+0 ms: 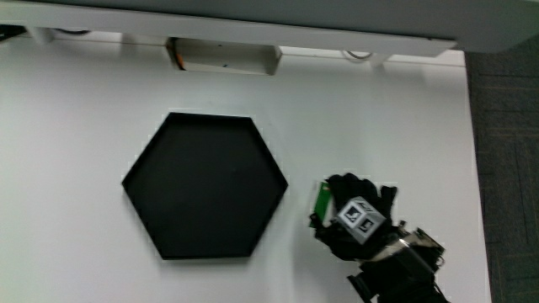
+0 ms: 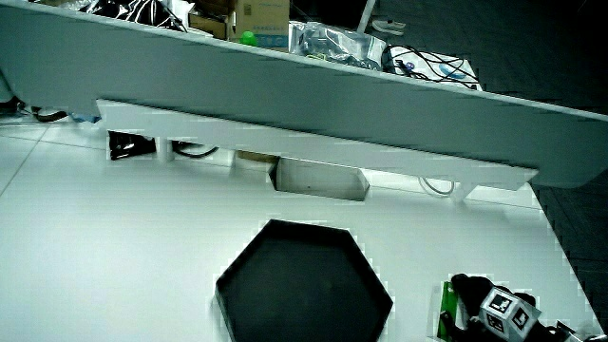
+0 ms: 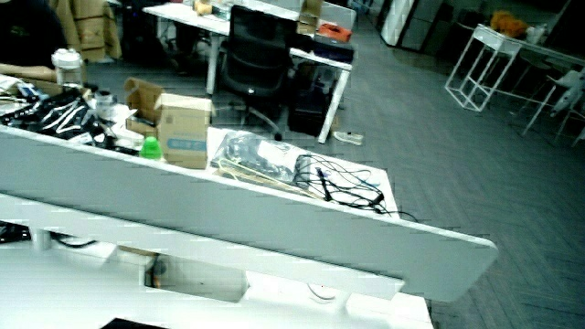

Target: Place medicine on desk

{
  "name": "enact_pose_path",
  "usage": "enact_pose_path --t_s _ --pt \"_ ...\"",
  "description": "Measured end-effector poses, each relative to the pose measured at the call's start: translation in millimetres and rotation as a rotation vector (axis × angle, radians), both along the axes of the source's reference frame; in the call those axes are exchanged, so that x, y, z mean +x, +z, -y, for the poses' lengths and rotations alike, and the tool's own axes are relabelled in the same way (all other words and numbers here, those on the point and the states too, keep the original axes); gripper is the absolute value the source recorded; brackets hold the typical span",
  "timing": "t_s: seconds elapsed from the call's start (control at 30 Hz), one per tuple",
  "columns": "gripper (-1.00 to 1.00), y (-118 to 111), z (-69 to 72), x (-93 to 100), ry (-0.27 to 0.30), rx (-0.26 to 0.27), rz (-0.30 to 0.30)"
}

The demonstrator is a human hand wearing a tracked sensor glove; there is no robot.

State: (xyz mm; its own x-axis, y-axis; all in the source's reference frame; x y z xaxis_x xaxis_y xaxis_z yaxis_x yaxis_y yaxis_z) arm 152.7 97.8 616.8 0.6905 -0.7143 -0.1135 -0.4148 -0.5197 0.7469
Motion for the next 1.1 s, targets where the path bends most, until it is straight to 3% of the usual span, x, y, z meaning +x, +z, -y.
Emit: enact_pose_path --t_s 0.2,0.37,0.53,0.63,0.67,0.73,0.77,0.83,0.9,0.97,1.03,1.1 --pt "0.0 34.5 -10.6 19.3 0.052 -0.109 -0.054" --pt "0.0 57.9 -16.3 30.7 0.041 -0.174 -0.139" --pt "0.0 75.4 -18.3 29.4 0.054 -0.225 -0.183" --pt "0.0 91.9 -23.6 28.4 0.052 -0.33 -0.221" --pt "0.0 91.5 -24.9 27.1 0.055 -0.332 -0.212" --pt "-0.14 88.5 -27.2 27.2 0.074 -0.308 -0.202" --pt "-0.21 93.6 -28.9 30.3 0.09 -0.324 -0.236" --pt "-0.36 93.7 -28.9 31.7 0.105 -0.35 -0.234" --pt "-0.5 94.4 -30.4 31.9 0.11 -0.365 -0.19" --pt "-0.64 91.8 -32.1 33.7 0.132 -0.346 -0.164" --pt "-0.79 92.8 -35.1 35.7 0.139 -0.364 -0.159" --pt "-0.93 84.2 -36.2 33.0 0.128 -0.334 -0.136"
